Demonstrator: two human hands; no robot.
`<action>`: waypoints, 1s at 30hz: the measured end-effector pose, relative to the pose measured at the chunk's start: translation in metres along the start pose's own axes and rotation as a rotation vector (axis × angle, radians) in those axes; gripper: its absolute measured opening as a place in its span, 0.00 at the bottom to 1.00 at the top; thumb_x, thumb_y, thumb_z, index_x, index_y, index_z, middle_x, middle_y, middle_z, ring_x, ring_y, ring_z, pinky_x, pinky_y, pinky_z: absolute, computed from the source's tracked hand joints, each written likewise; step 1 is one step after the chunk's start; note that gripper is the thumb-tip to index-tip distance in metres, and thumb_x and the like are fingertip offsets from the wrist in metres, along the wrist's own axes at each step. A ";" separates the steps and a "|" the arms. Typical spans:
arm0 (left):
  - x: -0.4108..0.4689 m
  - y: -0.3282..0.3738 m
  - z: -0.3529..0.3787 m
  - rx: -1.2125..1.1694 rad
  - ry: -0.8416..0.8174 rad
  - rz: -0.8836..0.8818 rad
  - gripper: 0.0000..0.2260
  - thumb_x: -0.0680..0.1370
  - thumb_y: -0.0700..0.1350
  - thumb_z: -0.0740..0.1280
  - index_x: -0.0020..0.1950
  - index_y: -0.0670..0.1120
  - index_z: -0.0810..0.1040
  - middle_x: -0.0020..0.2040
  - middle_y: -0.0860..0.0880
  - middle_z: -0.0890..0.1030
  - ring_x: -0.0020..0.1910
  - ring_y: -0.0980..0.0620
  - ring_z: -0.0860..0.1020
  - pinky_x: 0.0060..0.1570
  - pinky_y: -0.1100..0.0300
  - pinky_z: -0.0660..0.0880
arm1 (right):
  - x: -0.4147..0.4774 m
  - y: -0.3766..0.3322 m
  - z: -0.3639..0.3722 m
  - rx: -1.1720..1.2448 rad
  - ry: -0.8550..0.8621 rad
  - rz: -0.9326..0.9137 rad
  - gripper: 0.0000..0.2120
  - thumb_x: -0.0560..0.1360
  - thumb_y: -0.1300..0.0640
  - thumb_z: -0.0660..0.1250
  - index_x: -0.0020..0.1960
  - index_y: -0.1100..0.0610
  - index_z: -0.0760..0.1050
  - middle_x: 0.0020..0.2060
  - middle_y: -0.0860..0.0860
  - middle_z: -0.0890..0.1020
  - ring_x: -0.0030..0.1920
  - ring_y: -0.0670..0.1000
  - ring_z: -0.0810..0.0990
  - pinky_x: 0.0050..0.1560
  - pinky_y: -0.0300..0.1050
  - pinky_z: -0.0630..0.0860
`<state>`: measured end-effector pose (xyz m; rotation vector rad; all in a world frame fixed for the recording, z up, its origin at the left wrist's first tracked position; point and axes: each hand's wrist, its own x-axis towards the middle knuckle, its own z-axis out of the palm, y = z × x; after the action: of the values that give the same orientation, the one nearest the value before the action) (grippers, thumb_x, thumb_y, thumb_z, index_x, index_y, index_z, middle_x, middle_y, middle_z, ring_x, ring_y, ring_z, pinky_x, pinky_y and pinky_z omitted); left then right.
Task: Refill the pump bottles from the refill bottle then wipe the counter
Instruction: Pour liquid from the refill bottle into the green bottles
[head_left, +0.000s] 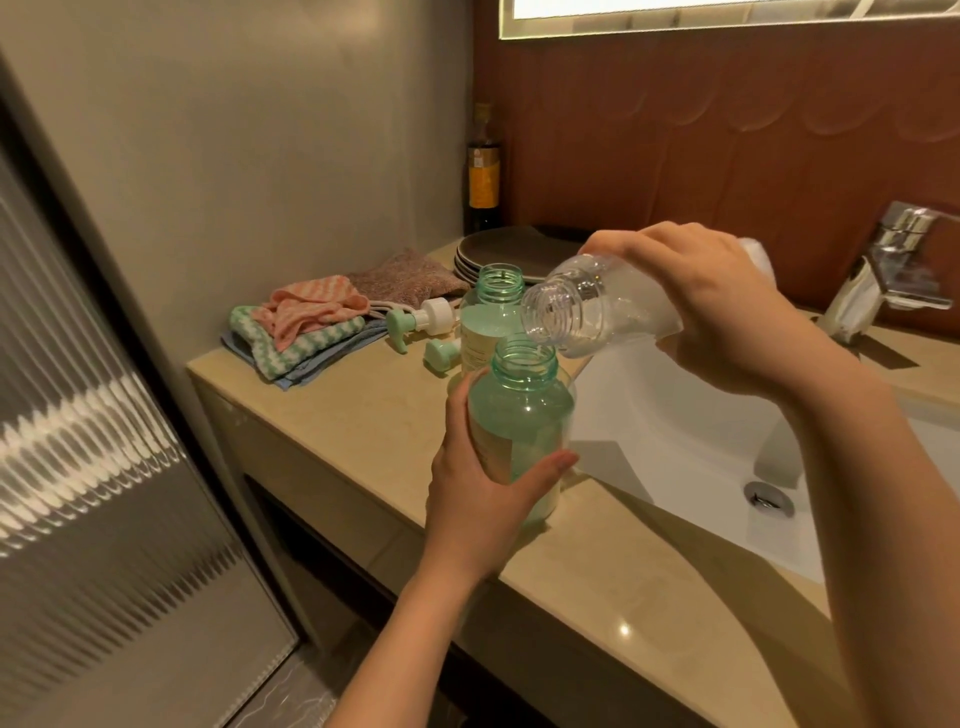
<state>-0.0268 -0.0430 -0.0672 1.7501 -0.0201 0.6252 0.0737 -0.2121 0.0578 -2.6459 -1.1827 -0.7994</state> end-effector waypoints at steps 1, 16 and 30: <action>0.000 0.000 0.000 0.001 0.000 0.007 0.34 0.60 0.65 0.73 0.60 0.76 0.59 0.56 0.77 0.70 0.59 0.73 0.69 0.51 0.80 0.66 | 0.000 0.001 0.000 0.003 -0.001 0.002 0.43 0.65 0.74 0.69 0.69 0.42 0.59 0.58 0.53 0.72 0.56 0.54 0.67 0.58 0.49 0.62; 0.000 -0.002 0.000 0.011 -0.007 0.006 0.35 0.60 0.66 0.72 0.61 0.75 0.58 0.61 0.68 0.72 0.61 0.68 0.71 0.56 0.71 0.70 | -0.001 -0.001 -0.003 -0.018 0.017 -0.007 0.42 0.65 0.74 0.70 0.69 0.43 0.61 0.59 0.54 0.73 0.57 0.56 0.67 0.60 0.52 0.62; 0.000 0.000 0.000 0.016 -0.008 -0.004 0.34 0.59 0.67 0.72 0.60 0.77 0.57 0.61 0.69 0.71 0.61 0.68 0.70 0.55 0.71 0.69 | 0.000 -0.002 -0.004 -0.034 0.016 -0.014 0.41 0.66 0.74 0.69 0.70 0.44 0.61 0.59 0.54 0.72 0.58 0.56 0.67 0.60 0.51 0.61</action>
<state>-0.0270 -0.0432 -0.0677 1.7675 -0.0174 0.6164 0.0708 -0.2123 0.0615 -2.6560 -1.1955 -0.8492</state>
